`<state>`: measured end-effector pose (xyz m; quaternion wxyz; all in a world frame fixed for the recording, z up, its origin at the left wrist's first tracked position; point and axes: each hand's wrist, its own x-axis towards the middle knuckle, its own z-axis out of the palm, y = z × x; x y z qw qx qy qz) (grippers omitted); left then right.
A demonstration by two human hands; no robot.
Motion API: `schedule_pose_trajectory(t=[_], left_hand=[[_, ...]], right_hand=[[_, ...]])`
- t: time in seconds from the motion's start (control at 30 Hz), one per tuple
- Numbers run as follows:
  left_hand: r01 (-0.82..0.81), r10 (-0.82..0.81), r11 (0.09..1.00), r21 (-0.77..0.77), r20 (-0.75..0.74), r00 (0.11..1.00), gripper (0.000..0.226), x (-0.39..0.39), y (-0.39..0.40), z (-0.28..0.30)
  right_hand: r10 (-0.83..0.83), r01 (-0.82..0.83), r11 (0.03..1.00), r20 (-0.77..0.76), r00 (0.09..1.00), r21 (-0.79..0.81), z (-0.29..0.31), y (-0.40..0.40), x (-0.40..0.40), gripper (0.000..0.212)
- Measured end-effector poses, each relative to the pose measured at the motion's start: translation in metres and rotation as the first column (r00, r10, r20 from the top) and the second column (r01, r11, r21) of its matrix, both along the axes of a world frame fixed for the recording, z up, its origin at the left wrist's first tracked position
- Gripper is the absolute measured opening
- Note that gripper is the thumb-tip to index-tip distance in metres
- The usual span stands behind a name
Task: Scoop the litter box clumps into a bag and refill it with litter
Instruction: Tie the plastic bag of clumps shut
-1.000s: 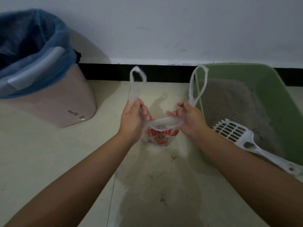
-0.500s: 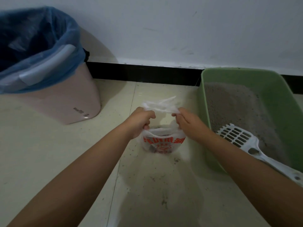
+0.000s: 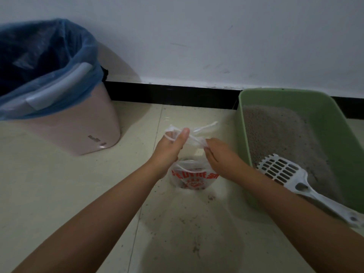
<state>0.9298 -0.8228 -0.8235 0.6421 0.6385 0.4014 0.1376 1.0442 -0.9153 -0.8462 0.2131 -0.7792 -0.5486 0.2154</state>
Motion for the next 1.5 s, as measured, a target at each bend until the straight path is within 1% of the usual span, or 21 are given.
schedule_pose_trajectory(t=[0.07,0.13,0.2,0.27,0.3,0.37,0.43,0.5,0.57,0.67,0.73,0.8,0.9,0.97,1.03,1.1,1.13,1.2,1.33,1.4,1.5], left_hand=[[0.000,0.003,0.999,0.032,-0.095,0.995,0.033,0.003,0.000,0.000],[-0.035,0.036,0.999,0.015,-0.120,0.992,0.045,0.004,-0.002,-0.005],[-0.085,0.083,0.995,-0.059,-0.047,0.995,0.044,0.005,-0.001,-0.006],[-0.133,0.150,0.967,-0.219,0.064,0.987,0.041,0.005,0.004,-0.007],[-0.141,0.185,0.940,-0.311,0.119,0.975,0.040,0.004,0.006,-0.008],[-0.098,0.201,0.892,-0.441,0.193,0.960,0.040,0.001,0.012,-0.012],[0.019,0.115,0.864,-0.504,0.233,0.966,0.046,-0.004,0.015,-0.013],[0.147,0.010,0.824,-0.547,0.273,0.962,0.056,-0.008,0.018,-0.016],[0.211,-0.117,0.852,-0.479,0.218,0.969,0.051,-0.011,0.020,-0.016],[0.259,-0.270,0.957,-0.133,-0.078,0.960,0.033,-0.008,0.018,-0.013],[0.269,-0.249,0.961,0.057,-0.235,0.940,0.032,-0.002,0.017,-0.012],[0.231,-0.159,0.949,0.212,-0.310,0.937,0.028,0.003,0.017,-0.012],[0.173,-0.096,0.936,0.307,-0.251,0.963,0.014,0.007,0.017,-0.013],[0.100,-0.035,0.940,0.327,-0.198,0.980,0.014,0.008,0.017,-0.012],[-0.028,0.055,0.959,0.281,-0.088,0.995,0.025,0.008,0.017,-0.011],[-0.133,0.130,0.974,0.184,0.025,0.991,0.030,0.008,0.017,-0.007],[-0.155,0.149,0.976,0.151,0.052,0.988,0.030,0.007,0.018,-0.005],[-0.167,0.160,0.983,0.069,0.108,0.981,0.033,0.005,0.020,-0.003],[-0.109,0.151,0.980,-0.169,0.263,0.953,0.039,0.003,0.019,-0.003],[-0.074,0.138,0.974,-0.215,0.297,0.945,0.048,0.004,0.017,-0.005],[0.005,0.045,0.986,-0.165,0.297,0.954,0.063,0.005,0.016,-0.008]], right_hand=[[0.037,-0.036,0.999,0.026,0.999,-0.040,0.002,-0.003,0.000,0.028],[0.101,-0.096,0.990,0.048,0.994,-0.103,0.003,-0.005,0.001,0.024],[0.160,-0.153,0.974,0.029,0.987,-0.167,0.006,-0.006,0.001,0.024],[0.182,-0.187,0.959,-0.041,0.982,-0.211,0.008,-0.007,0.001,0.030],[0.174,-0.192,0.957,-0.100,0.980,-0.216,0.007,-0.007,0.002,0.027],[0.134,-0.186,0.951,-0.213,0.968,-0.246,0.006,-0.009,0.005,0.021],[0.079,-0.170,0.946,-0.312,0.947,-0.277,0.004,-0.009,0.009,0.021],[0.064,-0.168,0.944,-0.342,0.937,-0.285,0.004,-0.008,0.010,0.026],[0.019,-0.124,0.953,-0.358,0.934,-0.275,0.004,-0.006,0.011,0.021],[-0.138,0.052,0.977,-0.430,0.892,-0.205,0.005,-0.003,0.013,0.024],[-0.203,0.153,0.979,-0.516,0.832,-0.137,0.007,-0.001,0.015,0.031],[-0.226,0.214,0.973,-0.577,0.785,-0.089,0.009,0.003,0.017,0.031],[-0.210,0.220,0.974,-0.560,0.801,-0.049,0.012,0.007,0.016,0.024],[-0.167,0.181,0.983,-0.533,0.829,-0.026,0.014,0.007,0.014,0.030],[-0.122,0.127,0.992,-0.539,0.834,-0.029,0.016,0.004,0.014,0.030],[-0.116,0.107,0.993,-0.566,0.816,-0.049,0.015,0.001,0.015,0.022],[-0.142,0.127,0.990,-0.583,0.800,-0.068,0.015,0.001,0.015,0.017],[-0.241,0.220,0.969,-0.636,0.734,-0.113,0.010,0.003,0.017,0.021],[-0.424,0.470,0.864,-0.764,0.487,-0.180,0.010,0.007,0.020,0.021],[-0.405,0.480,0.858,-0.816,0.413,-0.183,0.015,0.007,0.021,0.020],[-0.393,0.431,0.873,-0.851,0.348,-0.228,0.022,0.007,0.021,0.024]])
